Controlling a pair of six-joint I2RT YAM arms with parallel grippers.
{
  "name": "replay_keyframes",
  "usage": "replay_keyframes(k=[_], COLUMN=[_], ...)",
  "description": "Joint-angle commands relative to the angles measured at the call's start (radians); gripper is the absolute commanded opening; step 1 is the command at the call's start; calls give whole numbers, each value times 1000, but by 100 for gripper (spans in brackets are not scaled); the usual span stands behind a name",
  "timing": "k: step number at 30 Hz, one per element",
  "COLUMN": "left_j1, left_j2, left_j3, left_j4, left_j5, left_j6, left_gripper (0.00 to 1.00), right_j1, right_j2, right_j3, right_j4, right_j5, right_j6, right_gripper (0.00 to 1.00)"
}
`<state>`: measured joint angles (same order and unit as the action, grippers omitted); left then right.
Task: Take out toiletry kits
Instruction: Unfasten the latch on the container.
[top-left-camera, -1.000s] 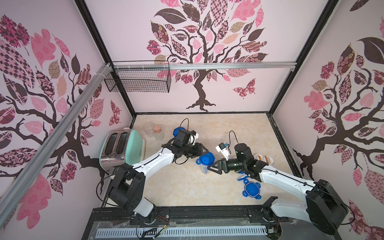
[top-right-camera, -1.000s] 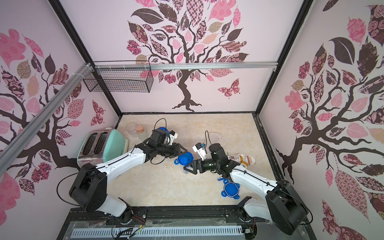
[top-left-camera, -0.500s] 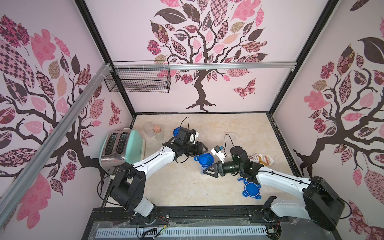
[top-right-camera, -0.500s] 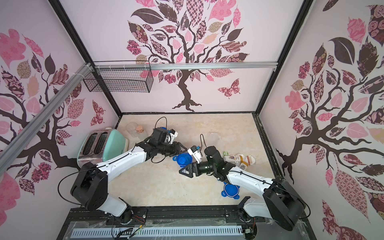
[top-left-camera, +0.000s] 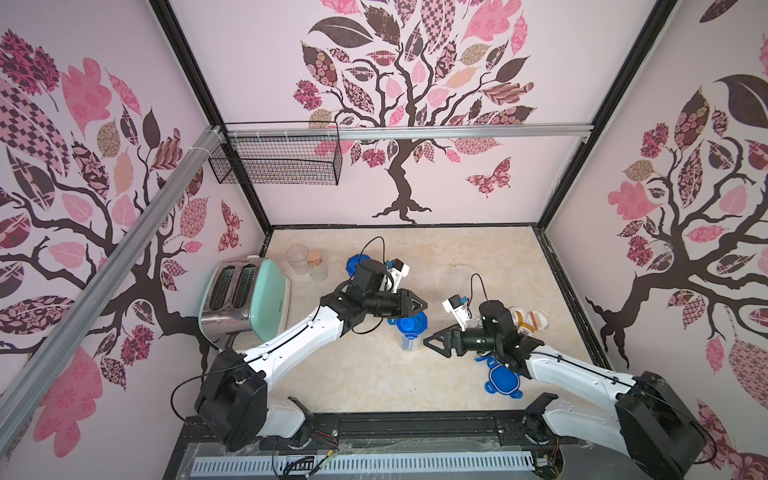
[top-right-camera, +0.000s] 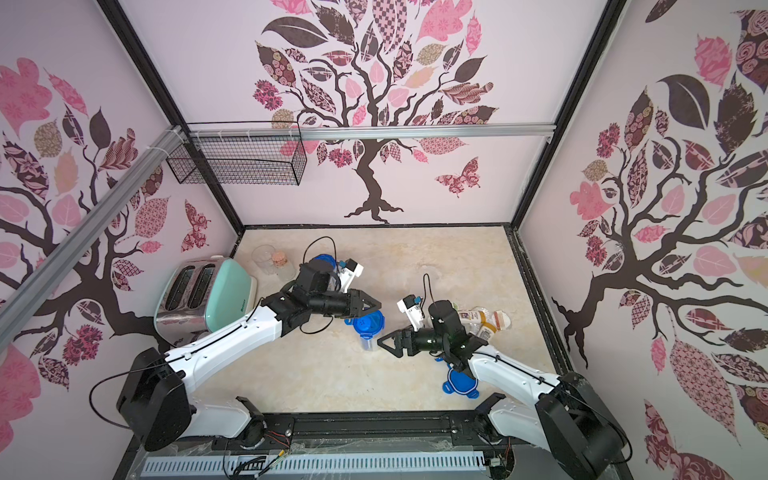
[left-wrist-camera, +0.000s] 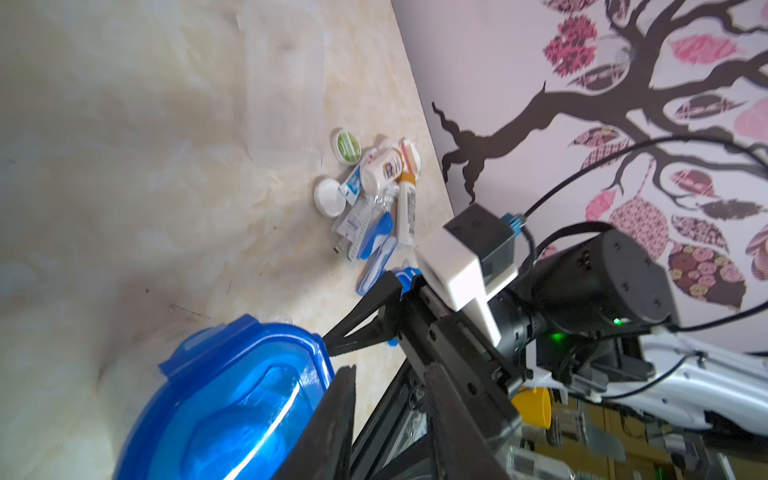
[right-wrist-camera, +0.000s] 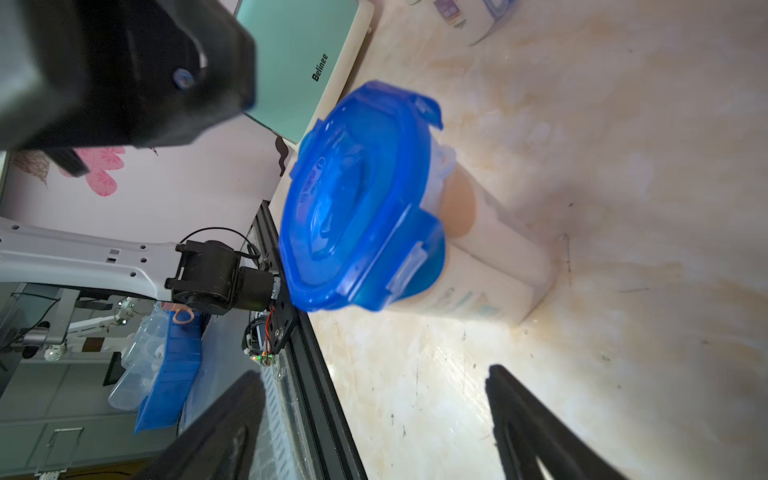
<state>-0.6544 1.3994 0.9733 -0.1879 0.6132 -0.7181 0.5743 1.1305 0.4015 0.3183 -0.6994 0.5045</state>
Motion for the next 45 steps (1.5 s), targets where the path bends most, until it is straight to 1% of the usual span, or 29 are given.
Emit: replay_keyframes(k=[1, 7, 10, 15, 18, 24, 30, 32, 35, 45], left_j1=[6, 6, 6, 9, 20, 36, 36, 38, 37, 37], left_j2=[33, 74, 90, 99, 102, 109, 126, 127, 125, 127], left_j3=[-46, -79, -87, -110, -136, -166, -195, -197, -196, -195], left_j4=[79, 155, 166, 180, 214, 247, 271, 271, 263, 234], left_j5=[59, 116, 117, 107, 108, 114, 108, 105, 102, 83], left_j6=[-32, -44, -38, -28, -43, -55, -78, -83, -84, -83], left_gripper=[27, 21, 18, 14, 11, 9, 7, 7, 6, 5], right_j1=[-4, -4, -4, -3, 3, 56, 146, 156, 156, 187], right_j2=[-36, -48, -45, -17, -14, -32, -26, -22, -5, 26], right_j3=[-1, -9, -13, -23, -33, -46, -51, -71, -85, -81], right_j4=[62, 71, 89, 170, 215, 241, 302, 364, 426, 446], right_j5=[-10, -24, -46, -116, -111, -67, 56, 100, 124, 164], right_j6=[3, 2, 6, 54, 110, 138, 191, 227, 272, 306], right_gripper=[86, 86, 86, 84, 82, 81, 81, 81, 81, 80])
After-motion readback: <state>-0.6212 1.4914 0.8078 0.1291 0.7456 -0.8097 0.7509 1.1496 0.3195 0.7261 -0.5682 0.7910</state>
